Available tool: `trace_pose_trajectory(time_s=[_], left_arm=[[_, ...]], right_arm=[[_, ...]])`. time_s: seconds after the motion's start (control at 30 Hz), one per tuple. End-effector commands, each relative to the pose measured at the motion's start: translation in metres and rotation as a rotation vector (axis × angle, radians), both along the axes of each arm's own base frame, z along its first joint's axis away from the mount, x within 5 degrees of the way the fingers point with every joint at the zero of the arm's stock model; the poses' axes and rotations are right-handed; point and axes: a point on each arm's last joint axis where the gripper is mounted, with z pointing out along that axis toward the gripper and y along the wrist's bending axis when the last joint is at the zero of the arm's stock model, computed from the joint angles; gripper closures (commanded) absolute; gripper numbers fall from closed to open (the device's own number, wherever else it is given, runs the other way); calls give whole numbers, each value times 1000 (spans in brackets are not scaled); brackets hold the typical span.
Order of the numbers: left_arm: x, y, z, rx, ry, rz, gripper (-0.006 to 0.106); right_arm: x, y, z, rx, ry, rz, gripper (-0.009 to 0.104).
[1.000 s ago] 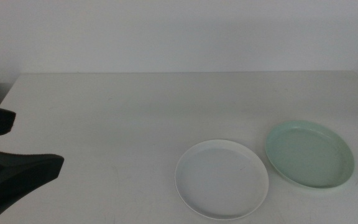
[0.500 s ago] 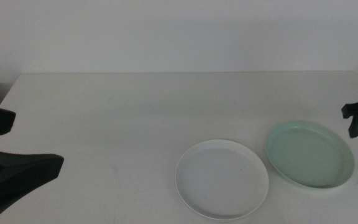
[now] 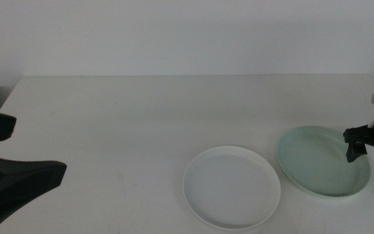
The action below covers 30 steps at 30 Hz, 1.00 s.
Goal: Stack the three bowls on top of each other.
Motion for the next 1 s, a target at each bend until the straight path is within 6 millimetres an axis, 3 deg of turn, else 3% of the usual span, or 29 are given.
trace_pose_trajectory(time_s=[0.0, 0.2, 0.3, 0.37, 0.47, 0.6, 0.77, 0.87, 0.97], left_arm=[[1, -2, 12, -63, -62, 0, -5], [1, -2, 12, -63, -62, 0, -5], [1, -2, 12, -63, -62, 0, -5], [1, -2, 12, -63, -62, 0, -5], [1, -2, 12, -63, -62, 0, -5], [1, -2, 12, -63, -62, 0, -5], [1, -2, 12, -63, -62, 0, -5], [1, -1, 12, -60, -64, 1, -5], [1, -1, 12, -60, -64, 1, -5]], right_arm=[[7, -1, 17, -12, -83, 6, 43], [10, 2, -1, -4, -36, 10, 68], [8, 1, 1, -11, -26, 4, 91], [6, 1, 9, -17, -41, -3, 96], [0, 1, 33, -21, -79, -11, 96], [-9, 6, 92, -37, -165, -4, 96], [-25, 35, 158, -13, -262, 7, 96], [-31, 68, 172, 43, -299, 69, 96], [-37, 100, 171, 87, -287, 152, 96]])
